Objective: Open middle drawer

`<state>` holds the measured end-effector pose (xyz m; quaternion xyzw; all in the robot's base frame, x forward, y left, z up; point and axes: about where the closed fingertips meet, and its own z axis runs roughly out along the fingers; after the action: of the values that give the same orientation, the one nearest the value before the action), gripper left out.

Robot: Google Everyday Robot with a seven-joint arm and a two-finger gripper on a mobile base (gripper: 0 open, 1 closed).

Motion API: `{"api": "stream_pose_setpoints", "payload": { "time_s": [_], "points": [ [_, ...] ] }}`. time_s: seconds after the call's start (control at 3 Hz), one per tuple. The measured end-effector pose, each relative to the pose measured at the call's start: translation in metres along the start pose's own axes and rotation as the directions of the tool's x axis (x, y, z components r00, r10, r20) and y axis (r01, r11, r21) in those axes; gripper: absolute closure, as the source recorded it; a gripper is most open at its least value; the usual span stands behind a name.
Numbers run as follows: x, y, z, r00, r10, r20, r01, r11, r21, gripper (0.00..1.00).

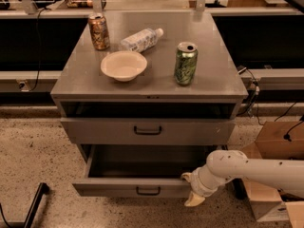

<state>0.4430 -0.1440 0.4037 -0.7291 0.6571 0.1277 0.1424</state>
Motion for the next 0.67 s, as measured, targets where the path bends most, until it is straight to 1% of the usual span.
{"api": "stream_pose_setpoints", "payload": {
  "time_s": [0.33, 0.67],
  "points": [
    [-0.007, 0.013, -0.003, 1.000, -0.004, 0.012, 0.004, 0.9998, -0.020, 0.44],
    [-0.025, 0.038, -0.019, 1.000, -0.025, 0.018, 0.025, 0.9988, -0.041, 0.41]
  ]
}}
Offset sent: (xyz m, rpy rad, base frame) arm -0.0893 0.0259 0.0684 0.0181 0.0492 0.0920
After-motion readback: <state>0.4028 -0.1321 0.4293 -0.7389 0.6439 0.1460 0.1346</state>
